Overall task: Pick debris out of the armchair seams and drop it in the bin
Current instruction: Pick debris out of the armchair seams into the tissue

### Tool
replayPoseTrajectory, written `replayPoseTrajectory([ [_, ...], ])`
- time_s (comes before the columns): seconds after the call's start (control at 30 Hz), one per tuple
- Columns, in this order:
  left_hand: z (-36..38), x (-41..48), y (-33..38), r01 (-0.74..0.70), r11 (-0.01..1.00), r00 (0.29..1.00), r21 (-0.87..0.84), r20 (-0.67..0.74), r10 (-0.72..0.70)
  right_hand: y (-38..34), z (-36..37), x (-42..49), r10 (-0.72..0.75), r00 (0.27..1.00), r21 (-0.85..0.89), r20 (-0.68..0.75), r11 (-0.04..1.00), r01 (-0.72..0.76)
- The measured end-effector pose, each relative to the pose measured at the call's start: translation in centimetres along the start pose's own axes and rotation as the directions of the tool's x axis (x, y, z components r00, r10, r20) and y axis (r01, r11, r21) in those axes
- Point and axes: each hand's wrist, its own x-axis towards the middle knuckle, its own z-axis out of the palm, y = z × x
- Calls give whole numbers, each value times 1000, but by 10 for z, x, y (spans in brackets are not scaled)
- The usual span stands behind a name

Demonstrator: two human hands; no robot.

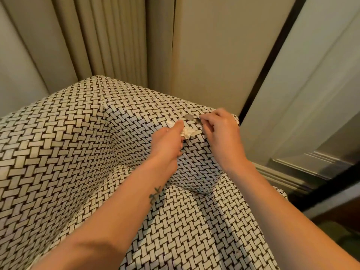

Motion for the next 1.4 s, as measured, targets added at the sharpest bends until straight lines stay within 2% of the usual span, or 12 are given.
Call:
replayPoseTrajectory([
  [0.27,7,-5,0,-1,999,999,-33,-37,0,-1,-5,0,-66,995,-57,79,996,70],
  [0.4,7,-8,2,44,997,999,-65,-10,-45,-5,-7,-6,-15,996,-63,90,998,21],
  [0.6,-3,-34,5,94,995,995,-25,21,-93,-21,-37,-38,46,956,89,290,993,-75],
  [0.77,6,-81,-3,114,992,990,45,80,-118,-37,-73,-75,90,929,143,359,978,-150],
  [0.97,36,-145,-27,123,991,972,54,193,-132,-35,-121,-128,123,934,228,334,951,-206],
  [1.07,55,-176,-47,98,991,960,93,255,-118,-20,-147,-163,178,945,242,274,938,-247],
  [1.17,76,-198,-76,164,979,924,118,330,-194,7,-169,-198,260,937,214,234,926,-311],
  [1.27,100,-209,-111,188,970,893,155,383,-234,36,-184,-233,363,914,218,179,891,-397],
  [1.4,133,-223,-157,155,958,852,239,459,-252,74,-197,-274,523,842,315,131,784,-535],
])
